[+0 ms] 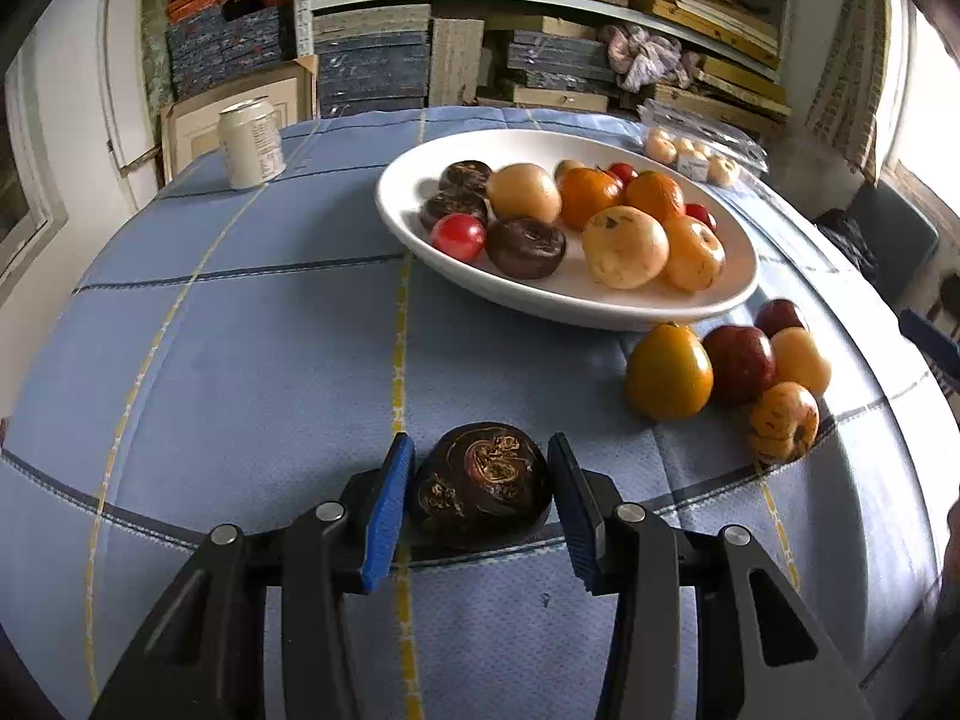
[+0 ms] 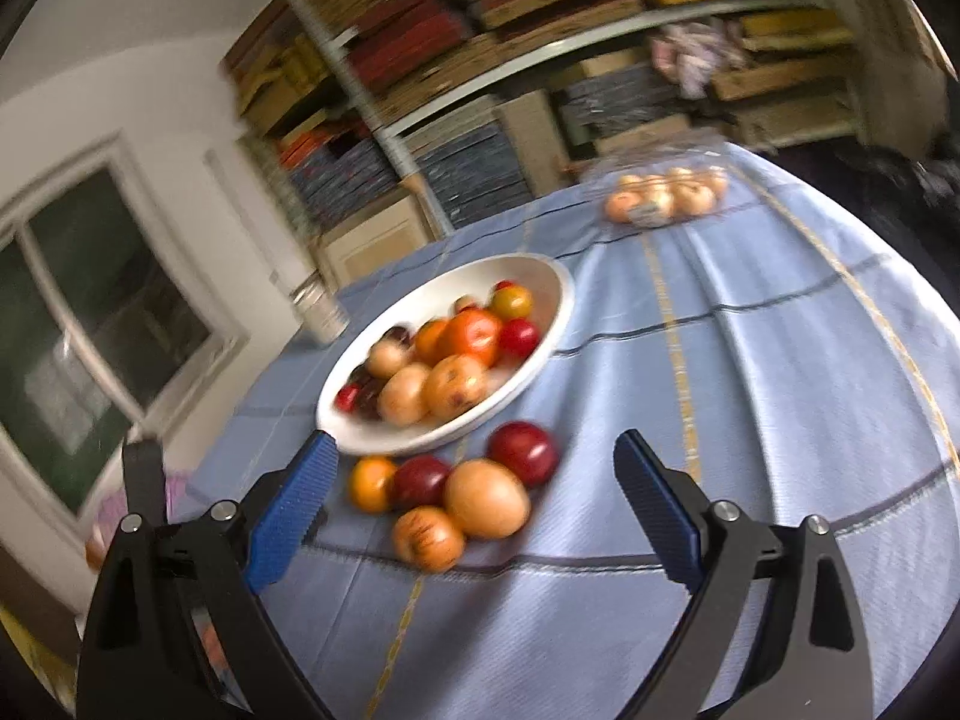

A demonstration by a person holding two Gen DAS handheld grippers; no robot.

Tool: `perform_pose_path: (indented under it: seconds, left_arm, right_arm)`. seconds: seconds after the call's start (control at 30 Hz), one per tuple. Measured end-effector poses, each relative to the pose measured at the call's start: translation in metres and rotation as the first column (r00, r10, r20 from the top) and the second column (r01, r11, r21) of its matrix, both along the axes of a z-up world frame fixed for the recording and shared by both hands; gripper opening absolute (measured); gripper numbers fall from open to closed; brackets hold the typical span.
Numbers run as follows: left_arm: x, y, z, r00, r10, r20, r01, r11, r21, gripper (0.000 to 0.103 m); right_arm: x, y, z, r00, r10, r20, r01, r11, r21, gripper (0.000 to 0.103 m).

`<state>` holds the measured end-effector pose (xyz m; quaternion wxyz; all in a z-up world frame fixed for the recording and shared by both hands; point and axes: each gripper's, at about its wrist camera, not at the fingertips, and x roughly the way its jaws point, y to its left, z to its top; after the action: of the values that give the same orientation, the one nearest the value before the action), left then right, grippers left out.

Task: Organize fruits
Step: 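Grasp another dark patterned fruit with the left tool, then lift the dark fruit with the left tool while the right tool grasps a yellow apple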

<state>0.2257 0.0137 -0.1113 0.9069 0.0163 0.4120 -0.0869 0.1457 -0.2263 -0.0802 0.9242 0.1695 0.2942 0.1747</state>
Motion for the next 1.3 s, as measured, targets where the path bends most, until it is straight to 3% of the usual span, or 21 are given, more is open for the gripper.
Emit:
perform_pose_path:
  seconds: [0.1, 0.17, 0.37, 0.6, 0.83, 1.03, 1.17, 1.3]
  left_arm:
    - [0.000, 0.005, 0.002, 1.000, 0.019, 0.009, -0.019, 1.000, -0.006, 0.046]
    - [-0.001, 0.005, 0.004, 1.000, 0.019, 0.017, -0.019, 1.000, -0.002, 0.046]
    - [-0.002, 0.001, 0.006, 1.000, -0.001, 0.025, 0.001, 1.000, 0.002, 0.046]
    - [-0.004, -0.002, 0.010, 0.999, -0.021, 0.032, 0.021, 1.000, -0.013, 0.046]
    - [-0.004, -0.004, 0.011, 0.999, -0.033, 0.032, 0.034, 0.999, -0.014, 0.046]
    - [-0.003, -0.003, 0.002, 1.000, -0.024, -0.011, 0.024, 1.000, 0.001, 0.046]
    - [-0.006, 0.002, -0.001, 1.000, -0.021, -0.023, 0.021, 1.000, -0.014, 0.046]
    - [-0.007, 0.004, -0.002, 0.999, -0.023, -0.024, 0.022, 1.000, -0.020, 0.046]
  right_arm:
    - [-0.005, 0.031, -0.003, 0.997, 0.079, 0.003, -0.078, 0.989, -0.126, 0.088]
    - [-0.006, 0.050, -0.012, 0.991, 0.128, -0.026, -0.131, 0.973, -0.192, 0.075]
    - [0.000, 0.074, -0.032, 0.983, 0.155, -0.101, -0.177, 0.948, -0.266, 0.068]
    - [0.019, 0.069, -0.046, 0.977, 0.122, -0.176, -0.156, 0.969, -0.190, 0.067]
    - [0.034, 0.074, -0.053, 0.966, 0.116, -0.230, -0.160, 0.970, -0.183, 0.052]
    - [0.036, 0.074, -0.054, 0.966, 0.108, -0.234, -0.152, 0.972, -0.178, 0.050]
    - [0.038, 0.070, -0.055, 0.966, 0.098, -0.239, -0.141, 0.975, -0.169, 0.040]
    - [0.037, 0.070, -0.054, 0.966, 0.107, -0.237, -0.150, 0.974, -0.172, 0.040]
